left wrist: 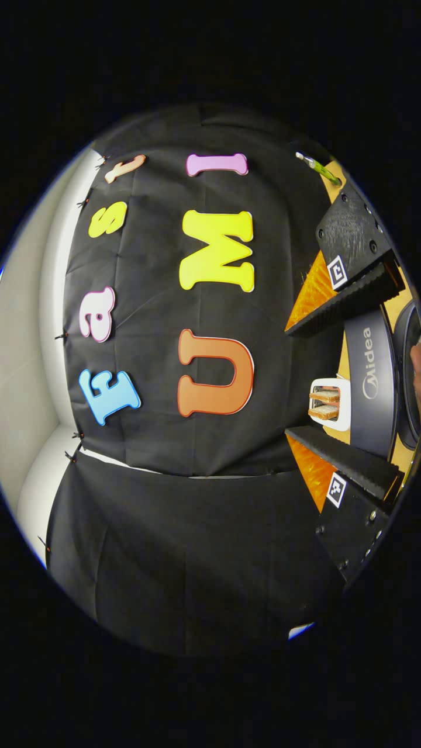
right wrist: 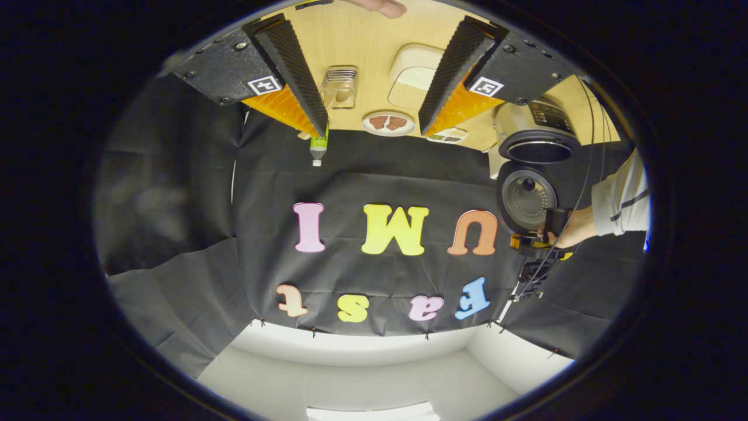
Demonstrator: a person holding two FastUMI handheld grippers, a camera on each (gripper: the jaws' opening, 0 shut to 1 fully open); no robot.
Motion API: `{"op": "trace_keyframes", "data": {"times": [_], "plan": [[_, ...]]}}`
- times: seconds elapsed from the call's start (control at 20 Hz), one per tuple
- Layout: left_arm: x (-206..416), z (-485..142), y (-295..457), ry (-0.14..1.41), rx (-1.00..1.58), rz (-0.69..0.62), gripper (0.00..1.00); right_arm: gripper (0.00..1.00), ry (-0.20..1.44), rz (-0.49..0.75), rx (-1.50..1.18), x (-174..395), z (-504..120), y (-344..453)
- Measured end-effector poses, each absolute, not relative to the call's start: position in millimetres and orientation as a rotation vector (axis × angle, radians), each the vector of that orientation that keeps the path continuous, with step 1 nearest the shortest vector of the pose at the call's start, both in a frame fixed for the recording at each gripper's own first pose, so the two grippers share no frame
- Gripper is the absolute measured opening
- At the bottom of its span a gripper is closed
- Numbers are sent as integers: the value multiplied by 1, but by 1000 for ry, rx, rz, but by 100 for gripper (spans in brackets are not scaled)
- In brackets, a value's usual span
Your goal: Close the left gripper, press the button to open the rice cooker; take a wooden spoon from the chopstick holder with the right hand, scoop a spoonful of rice and pour it into the rice cooker, then put the wooden spoon back into the chopstick holder.
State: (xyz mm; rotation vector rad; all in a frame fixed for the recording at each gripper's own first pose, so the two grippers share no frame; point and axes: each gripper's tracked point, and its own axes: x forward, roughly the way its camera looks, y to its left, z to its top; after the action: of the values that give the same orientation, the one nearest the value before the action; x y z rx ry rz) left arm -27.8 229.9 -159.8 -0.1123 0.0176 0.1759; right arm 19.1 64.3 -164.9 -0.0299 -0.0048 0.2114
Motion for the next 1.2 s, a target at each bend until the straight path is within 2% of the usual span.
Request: {"op": "trace_keyframes", "data": {"times": [0.3, 0.35, 0.4, 0.55, 0.65, 0.85, 0.9, 1.05, 1.2], "plan": [[-50, -172, 220, 88, -123, 176, 100, 100, -35, 181, -36, 7, -161, 48], [-54, -175, 219, 94, -125, 176, 93, 100, -40, 168, -38, 3, -160, 45], [-58, -178, 217, 91, -124, 177, 100, 100, -43, 166, -42, -1, -159, 44], [-81, -188, 205, 101, -122, 169, 98, 100, -50, 211, -30, -20, -154, 50], [-95, -197, 199, 121, -131, 156, 98, 100, -65, 196, -42, -27, -150, 42], [-117, -238, 182, 185, -134, 124, 98, 98, -70, 210, -40, -39, -148, 45], [-120, -254, 177, 217, -124, 103, 98, 100, -65, 221, -36, -41, -149, 47], [-136, -269, 166, 201, -87, 85, 98, 100, -52, 238, -24, -44, -150, 51], [-148, -293, 160, 259, -96, 77, 98, 100, -42, 257, -27, -46, -154, 56]]}}
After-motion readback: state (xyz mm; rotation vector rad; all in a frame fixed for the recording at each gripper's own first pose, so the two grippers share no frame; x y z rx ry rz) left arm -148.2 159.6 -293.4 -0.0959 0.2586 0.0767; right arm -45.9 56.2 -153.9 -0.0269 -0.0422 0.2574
